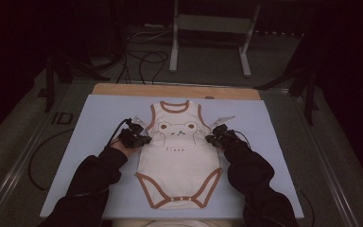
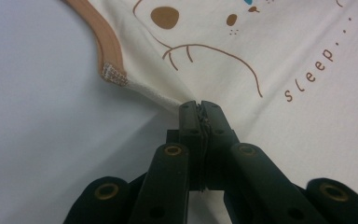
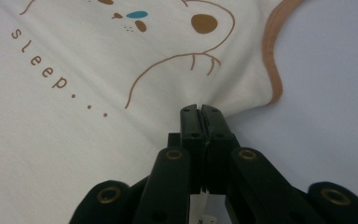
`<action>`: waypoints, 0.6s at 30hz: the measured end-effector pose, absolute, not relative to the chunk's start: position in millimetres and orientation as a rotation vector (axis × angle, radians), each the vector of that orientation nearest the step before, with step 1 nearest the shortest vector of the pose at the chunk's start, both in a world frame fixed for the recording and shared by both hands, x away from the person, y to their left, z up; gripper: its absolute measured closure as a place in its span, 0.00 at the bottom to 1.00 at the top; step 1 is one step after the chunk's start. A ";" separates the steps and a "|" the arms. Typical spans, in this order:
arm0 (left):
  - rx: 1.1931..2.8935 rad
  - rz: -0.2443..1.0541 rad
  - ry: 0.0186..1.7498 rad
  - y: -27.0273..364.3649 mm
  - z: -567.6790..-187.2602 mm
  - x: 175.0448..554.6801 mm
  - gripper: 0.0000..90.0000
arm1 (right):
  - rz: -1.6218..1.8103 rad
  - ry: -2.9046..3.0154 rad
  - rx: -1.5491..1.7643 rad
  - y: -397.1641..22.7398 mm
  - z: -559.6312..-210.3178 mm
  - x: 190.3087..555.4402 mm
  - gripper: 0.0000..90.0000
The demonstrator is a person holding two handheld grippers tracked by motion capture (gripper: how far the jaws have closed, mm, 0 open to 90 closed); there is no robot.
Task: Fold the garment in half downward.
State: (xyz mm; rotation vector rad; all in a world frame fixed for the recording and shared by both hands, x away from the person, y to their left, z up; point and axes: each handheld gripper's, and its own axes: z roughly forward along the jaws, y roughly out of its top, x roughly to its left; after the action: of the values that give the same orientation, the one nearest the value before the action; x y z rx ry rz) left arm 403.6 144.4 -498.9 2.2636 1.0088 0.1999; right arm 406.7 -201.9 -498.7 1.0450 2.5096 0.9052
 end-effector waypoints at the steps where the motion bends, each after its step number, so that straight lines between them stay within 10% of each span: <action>1: 2.266 0.200 1.008 144.8 -498.1 403.5 1.00 | 0.910 2.508 1.043 -202.2 -497.6 406.6 0.99; 18: 2.231 0.233 0.957 150.9 -481.5 393.1 1.00 | 0.960 2.481 0.984 -206.0 -474.3 390.7 0.99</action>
State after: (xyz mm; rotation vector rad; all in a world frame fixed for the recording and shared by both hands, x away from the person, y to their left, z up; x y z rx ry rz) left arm 393.1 150.9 -481.5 2.2306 0.9572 0.2333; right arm 390.7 -206.0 -474.3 0.9845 2.4810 0.9601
